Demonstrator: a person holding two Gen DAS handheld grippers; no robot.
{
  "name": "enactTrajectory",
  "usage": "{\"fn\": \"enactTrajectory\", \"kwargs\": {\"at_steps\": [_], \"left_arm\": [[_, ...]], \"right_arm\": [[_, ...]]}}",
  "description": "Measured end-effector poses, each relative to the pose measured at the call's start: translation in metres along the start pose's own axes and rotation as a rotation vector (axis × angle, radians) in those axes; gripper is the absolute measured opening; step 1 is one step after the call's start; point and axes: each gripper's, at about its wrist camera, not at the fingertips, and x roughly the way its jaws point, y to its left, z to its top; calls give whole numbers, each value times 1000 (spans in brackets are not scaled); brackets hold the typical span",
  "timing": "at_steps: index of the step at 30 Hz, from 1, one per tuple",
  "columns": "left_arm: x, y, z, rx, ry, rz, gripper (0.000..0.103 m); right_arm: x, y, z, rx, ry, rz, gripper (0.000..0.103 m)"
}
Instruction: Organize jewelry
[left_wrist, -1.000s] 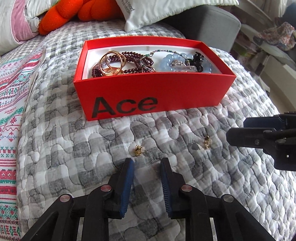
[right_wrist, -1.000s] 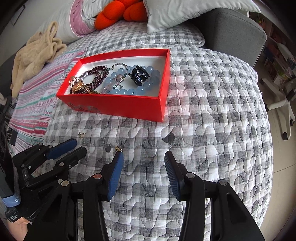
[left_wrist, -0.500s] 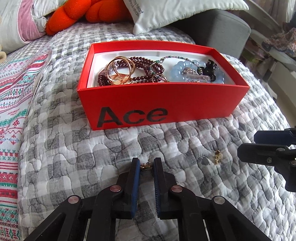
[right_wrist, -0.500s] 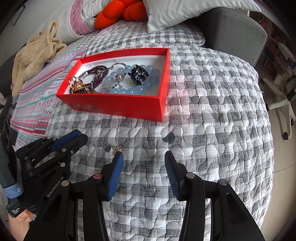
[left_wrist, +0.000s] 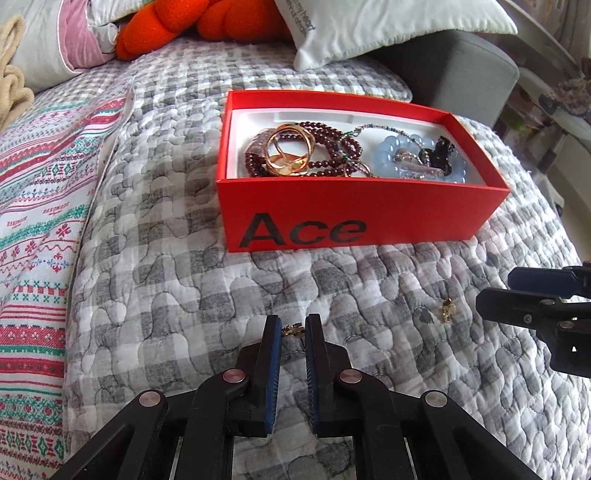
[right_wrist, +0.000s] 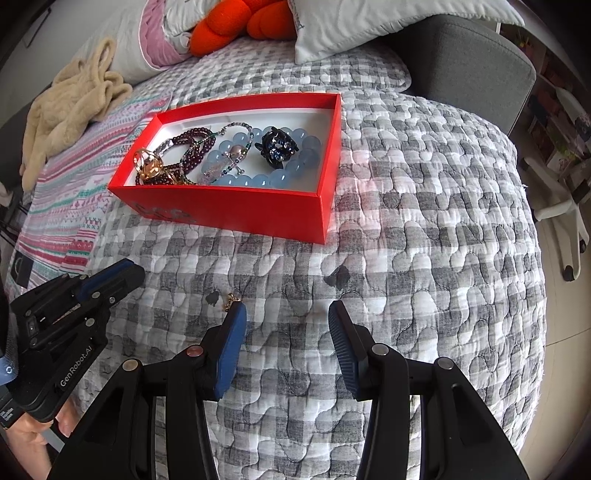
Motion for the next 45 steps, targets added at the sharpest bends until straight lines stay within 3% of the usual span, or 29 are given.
{"fn": "enactTrajectory", "kwargs": {"at_steps": [12,15,23,30,45], "left_arm": [[-14,12,-6,-41,0,18,7],[-15,14,-7,-47,4,18,7],[-18,16,-8,-52,0,13,7],[-21,13,-9,-54,-3,9,7],[-32,18,-3,-86,-50,-1,7]], "right_arm": [[17,26,0,-50,16,60,49],[20,38,-1,-79,0,37,40],[23,39,3,-80,-18,3,29],[23,38,3,-110,-25,-24,8],[-3,15,6,-56,-69,63,6]]}}
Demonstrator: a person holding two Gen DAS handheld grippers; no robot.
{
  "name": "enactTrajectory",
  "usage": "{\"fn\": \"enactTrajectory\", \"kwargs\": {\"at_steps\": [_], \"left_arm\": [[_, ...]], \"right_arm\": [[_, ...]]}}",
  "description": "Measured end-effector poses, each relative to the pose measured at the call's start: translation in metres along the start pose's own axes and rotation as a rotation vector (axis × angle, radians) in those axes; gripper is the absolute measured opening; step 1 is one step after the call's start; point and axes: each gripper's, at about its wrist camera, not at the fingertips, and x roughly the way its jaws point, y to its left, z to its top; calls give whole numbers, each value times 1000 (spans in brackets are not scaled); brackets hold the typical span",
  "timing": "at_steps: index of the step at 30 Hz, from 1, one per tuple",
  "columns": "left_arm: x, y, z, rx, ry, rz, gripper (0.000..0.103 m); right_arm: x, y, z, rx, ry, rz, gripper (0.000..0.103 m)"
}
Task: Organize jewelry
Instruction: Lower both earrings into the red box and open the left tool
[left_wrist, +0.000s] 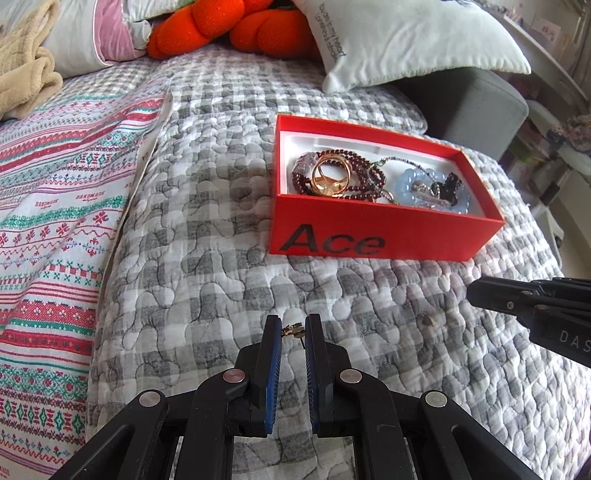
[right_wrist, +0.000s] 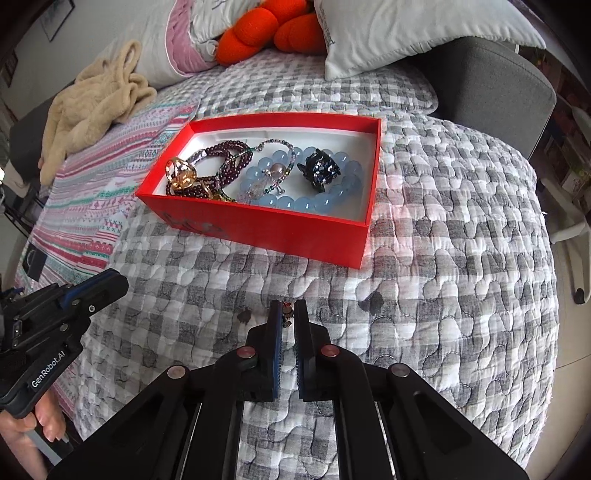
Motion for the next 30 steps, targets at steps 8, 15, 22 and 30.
{"fn": "enactTrajectory", "kwargs": {"at_steps": [8,15,22,30], "left_arm": [[-10,-12,14,13,-101,-30,7],[-5,-22,29,3,-206,-51,7],[12,-33,43,-5,-254,-77,7],[33,-44,49,19,-245,-54,8]], "right_arm": [[-28,-1,12,-11,-124,17,6],[-37,-5,24,-23,-229,24,6],[-34,-16,32,-17,-257,39,6],[-29,-28,31,-11,-246,30,6]]}}
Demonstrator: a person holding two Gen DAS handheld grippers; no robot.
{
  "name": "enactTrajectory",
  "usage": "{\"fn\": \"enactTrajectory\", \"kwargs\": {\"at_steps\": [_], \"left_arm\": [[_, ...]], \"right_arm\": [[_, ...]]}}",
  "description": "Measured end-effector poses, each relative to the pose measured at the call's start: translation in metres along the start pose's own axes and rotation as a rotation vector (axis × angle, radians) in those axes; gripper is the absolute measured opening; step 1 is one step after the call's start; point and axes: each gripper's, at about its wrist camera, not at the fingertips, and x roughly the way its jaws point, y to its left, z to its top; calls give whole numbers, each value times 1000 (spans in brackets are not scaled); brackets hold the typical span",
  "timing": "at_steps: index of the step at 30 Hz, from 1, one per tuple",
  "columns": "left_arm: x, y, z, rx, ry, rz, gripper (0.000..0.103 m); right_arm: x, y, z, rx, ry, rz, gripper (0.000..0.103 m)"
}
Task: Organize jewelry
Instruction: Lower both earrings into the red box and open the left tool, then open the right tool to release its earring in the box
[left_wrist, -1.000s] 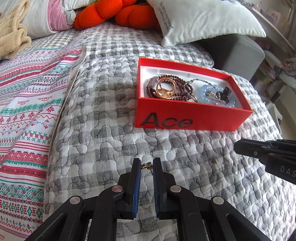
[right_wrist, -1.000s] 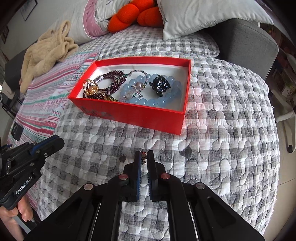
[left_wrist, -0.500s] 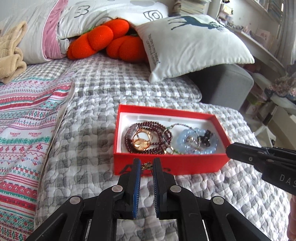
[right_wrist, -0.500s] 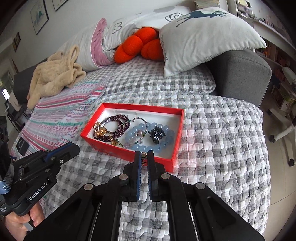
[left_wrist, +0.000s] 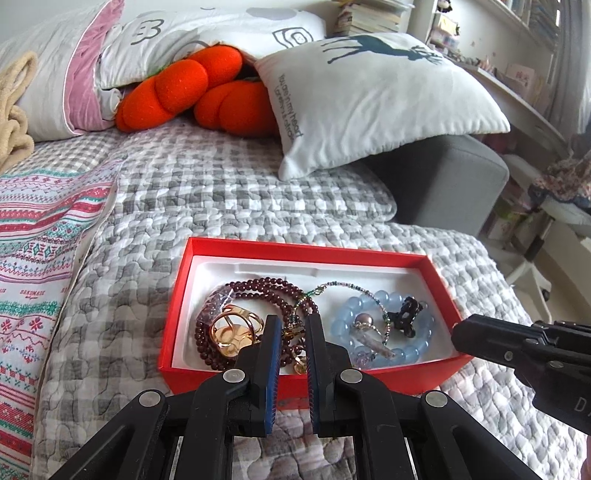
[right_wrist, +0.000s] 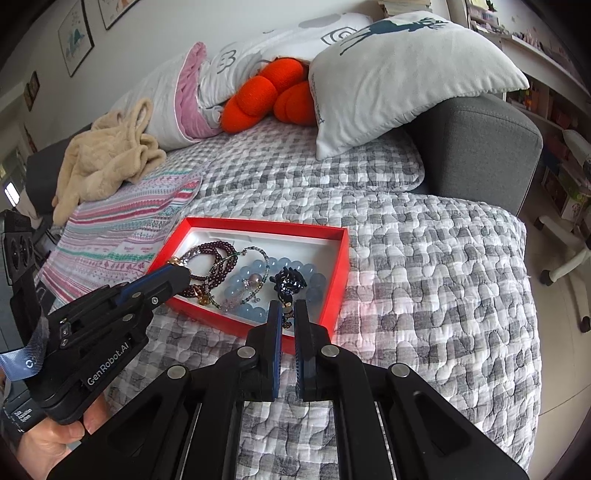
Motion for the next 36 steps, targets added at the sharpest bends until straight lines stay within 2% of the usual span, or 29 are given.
{"fn": "enactTrajectory", "kwargs": {"at_steps": [4,9,14,26,36], "left_arm": [[2,-3,0,12,5,10,9],[-4,-6,-1,29,15,24,35],[-17,-7,-4,48,32,31,41],[-36,5,-25,42,120,116,56],[-48,23,-29,17,125,138,66]], "right_arm": [[-1,-4,0,4,-1,-2,6],[-2,-4,0,4,-2,-1,6],[-4,-2,-1,1,-2,2,6],[15,21,6,-19,17,0,6],[26,30,9,-22,19,-20,7]]}}
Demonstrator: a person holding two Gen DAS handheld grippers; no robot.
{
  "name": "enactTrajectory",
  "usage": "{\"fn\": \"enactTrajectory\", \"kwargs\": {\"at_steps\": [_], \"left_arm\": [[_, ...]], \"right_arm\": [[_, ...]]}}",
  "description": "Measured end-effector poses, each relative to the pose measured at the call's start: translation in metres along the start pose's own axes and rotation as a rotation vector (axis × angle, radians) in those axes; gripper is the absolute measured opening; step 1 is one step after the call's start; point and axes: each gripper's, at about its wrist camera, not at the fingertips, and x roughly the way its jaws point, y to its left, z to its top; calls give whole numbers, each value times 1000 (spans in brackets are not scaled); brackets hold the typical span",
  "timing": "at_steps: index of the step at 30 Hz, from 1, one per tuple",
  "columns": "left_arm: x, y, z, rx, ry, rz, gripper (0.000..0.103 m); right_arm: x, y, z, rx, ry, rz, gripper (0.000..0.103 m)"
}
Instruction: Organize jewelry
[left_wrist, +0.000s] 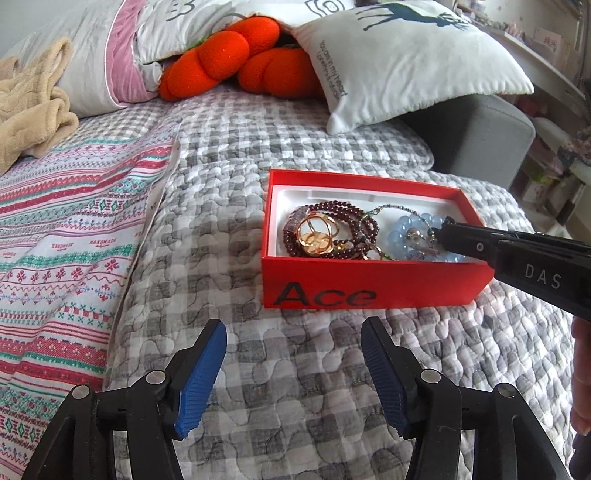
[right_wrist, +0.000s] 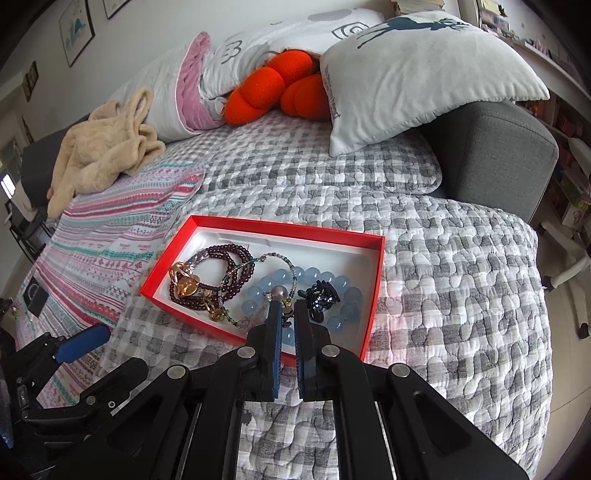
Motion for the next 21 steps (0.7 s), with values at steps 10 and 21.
{"fn": "enactTrajectory", "kwargs": {"at_steps": [10,21], "left_arm": [[-3,5,-1,-6,-2,29,78],[-10,2,-8,-52,21,106,95]], "right_arm": [[-6,1,1,2,0,17,36],[-27,-6,-8,32,24,-33,61]]}}
